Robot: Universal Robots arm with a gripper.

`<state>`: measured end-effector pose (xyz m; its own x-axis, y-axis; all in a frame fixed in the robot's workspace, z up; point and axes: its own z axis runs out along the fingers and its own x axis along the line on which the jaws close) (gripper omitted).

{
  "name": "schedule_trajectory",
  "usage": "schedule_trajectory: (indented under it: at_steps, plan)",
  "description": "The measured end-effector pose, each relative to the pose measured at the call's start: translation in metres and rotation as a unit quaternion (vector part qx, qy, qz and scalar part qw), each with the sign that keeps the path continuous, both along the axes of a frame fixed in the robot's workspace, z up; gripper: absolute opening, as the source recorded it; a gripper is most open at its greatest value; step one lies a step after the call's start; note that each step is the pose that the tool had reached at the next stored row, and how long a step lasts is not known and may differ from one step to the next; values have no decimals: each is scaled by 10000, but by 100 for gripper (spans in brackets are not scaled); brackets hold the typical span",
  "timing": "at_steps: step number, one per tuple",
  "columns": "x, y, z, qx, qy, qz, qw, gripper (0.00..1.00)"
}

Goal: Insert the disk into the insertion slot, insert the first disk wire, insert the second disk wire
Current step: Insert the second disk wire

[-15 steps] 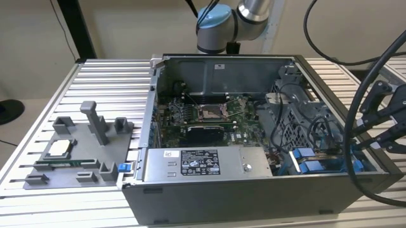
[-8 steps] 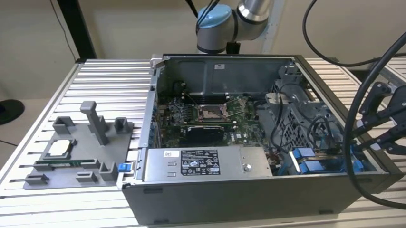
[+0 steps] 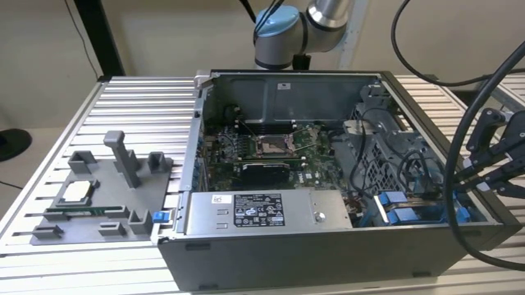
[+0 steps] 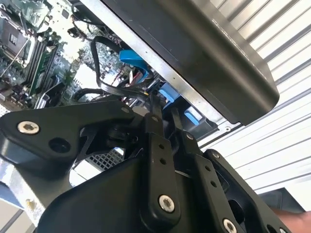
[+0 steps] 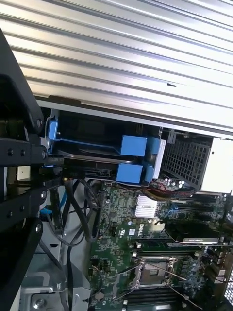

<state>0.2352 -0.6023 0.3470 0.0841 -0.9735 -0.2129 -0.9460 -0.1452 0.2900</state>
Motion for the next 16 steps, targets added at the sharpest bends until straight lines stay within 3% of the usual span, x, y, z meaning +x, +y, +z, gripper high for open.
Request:
schedule_trajectory:
  at_steps: [11,16]
  plan:
    - [-31,0,4,22,-4,0,10000,0]
    - [-90,4,76,39,-5,-16,10000,0]
